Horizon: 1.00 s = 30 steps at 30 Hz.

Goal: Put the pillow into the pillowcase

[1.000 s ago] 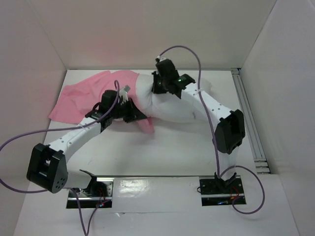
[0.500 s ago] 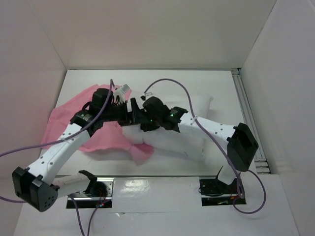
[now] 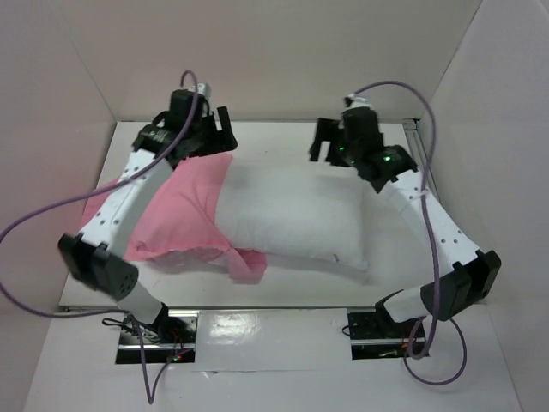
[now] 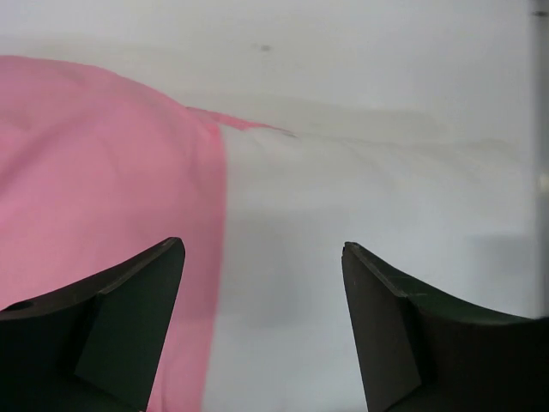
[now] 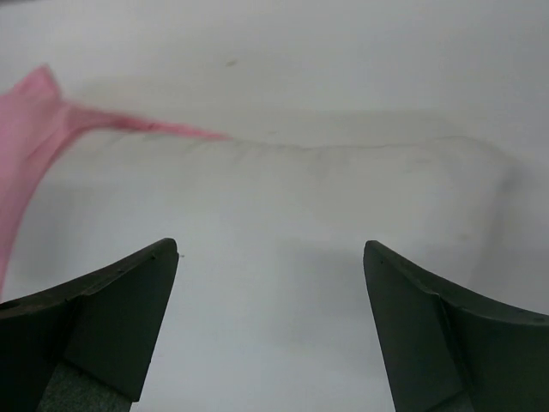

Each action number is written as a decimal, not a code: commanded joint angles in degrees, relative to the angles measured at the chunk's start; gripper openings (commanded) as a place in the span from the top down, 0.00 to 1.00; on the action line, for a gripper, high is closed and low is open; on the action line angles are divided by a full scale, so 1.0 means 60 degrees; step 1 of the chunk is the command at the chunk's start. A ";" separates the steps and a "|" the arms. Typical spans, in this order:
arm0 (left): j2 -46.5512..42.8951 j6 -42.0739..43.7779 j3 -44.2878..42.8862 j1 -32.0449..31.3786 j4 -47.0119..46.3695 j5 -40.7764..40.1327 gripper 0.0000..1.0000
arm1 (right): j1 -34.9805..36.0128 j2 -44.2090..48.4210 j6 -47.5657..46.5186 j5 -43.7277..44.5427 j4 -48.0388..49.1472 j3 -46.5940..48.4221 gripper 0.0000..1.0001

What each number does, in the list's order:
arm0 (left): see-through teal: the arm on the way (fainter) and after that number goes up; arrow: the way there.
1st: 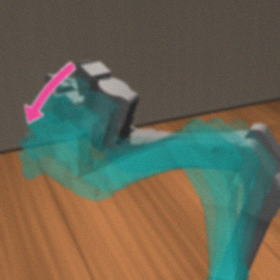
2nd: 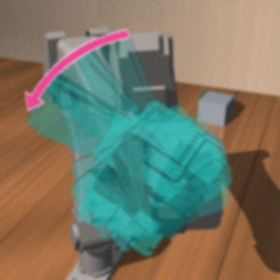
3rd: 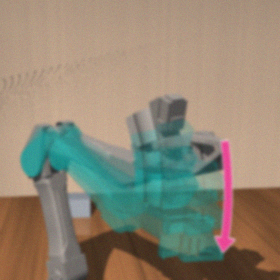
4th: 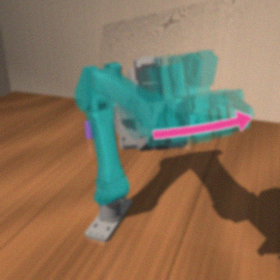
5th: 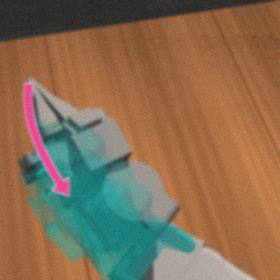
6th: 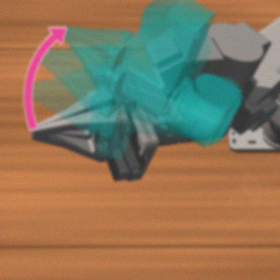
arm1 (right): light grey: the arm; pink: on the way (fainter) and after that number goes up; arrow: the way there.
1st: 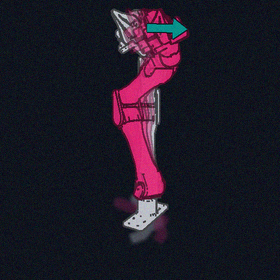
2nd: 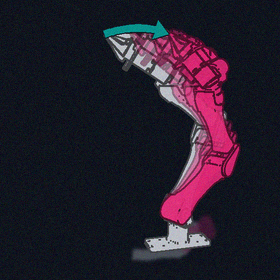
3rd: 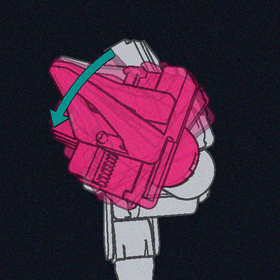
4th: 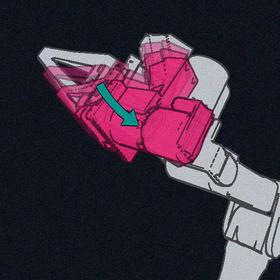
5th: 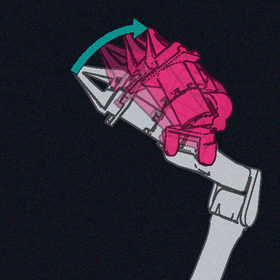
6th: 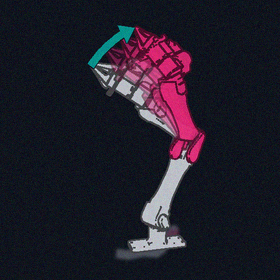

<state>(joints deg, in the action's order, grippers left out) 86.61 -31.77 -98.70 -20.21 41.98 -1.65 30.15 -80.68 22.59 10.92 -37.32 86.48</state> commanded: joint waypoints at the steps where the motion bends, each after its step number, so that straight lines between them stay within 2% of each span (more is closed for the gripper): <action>1: 0.1646 0.0548 -0.1023 -0.0528 0.1295 -0.3119 0.13 | -0.2163 0.0366 -0.0176 -0.1355 -0.0899 -0.0231 0.04; 2: 0.2012 0.0549 -0.1635 -0.0529 0.1469 -0.3761 0.13 | -0.3300 0.0497 -0.0074 -0.1887 -0.0551 -0.0799 0.03; 6: 0.3522 0.0766 -0.2841 -0.0835 0.1997 -0.4895 0.14 | -0.5487 0.0733 0.0160 -0.4101 0.0169 -0.2442 0.01; 9: 0.4591 0.0768 -0.3675 -0.0939 0.2611 -0.5656 0.14 | -0.6326 0.0733 0.0249 -0.5259 0.0579 -0.3481 0.00; 13: 0.5661 0.0856 -0.4380 -0.1128 0.3198 -0.6125 0.20 | -0.6417 0.0631 0.0453 -0.5789 0.1165 -0.4333 0.00; 18: 0.6146 0.1179 -0.4789 -0.1129 0.3199 -0.6229 0.39 | -0.5744 0.0440 0.0659 -0.5644 0.1473 -0.4701 0.00; 20: 0.6264 0.1267 -0.4893 -0.1129 0.3302 -0.6229 0.39 | -0.5611 0.0440 0.0747 -0.5556 0.1474 -0.4788 0.00; 22: 0.6264 0.1514 -0.4894 -0.1129 0.3302 -0.5908 0.32 | -0.5436 0.0527 0.0747 -0.5394 0.1474 -0.4789 0.00; 25: 0.6146 0.1618 -0.4894 -0.1129 0.3214 -0.5527 0.31 | -0.5348 0.0528 0.0747 -0.5116 0.1371 -0.4789 0.00; 27: 0.6059 0.1721 -0.4894 -0.1129 0.3214 -0.5147 0.23 | -0.5245 0.0528 0.0659 -0.4795 0.1138 -0.4789 0.00; 30: 0.5635 0.1721 -0.4776 -0.1129 0.3214 -0.4195 0.17 | -0.5142 0.0629 0.0556 -0.4618 0.1036 -0.4789 0.00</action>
<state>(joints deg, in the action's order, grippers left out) 124.36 -22.65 -126.15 -26.79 60.45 -32.51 -2.09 -78.17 26.11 -17.34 -31.09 58.37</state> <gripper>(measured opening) 0.821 0.999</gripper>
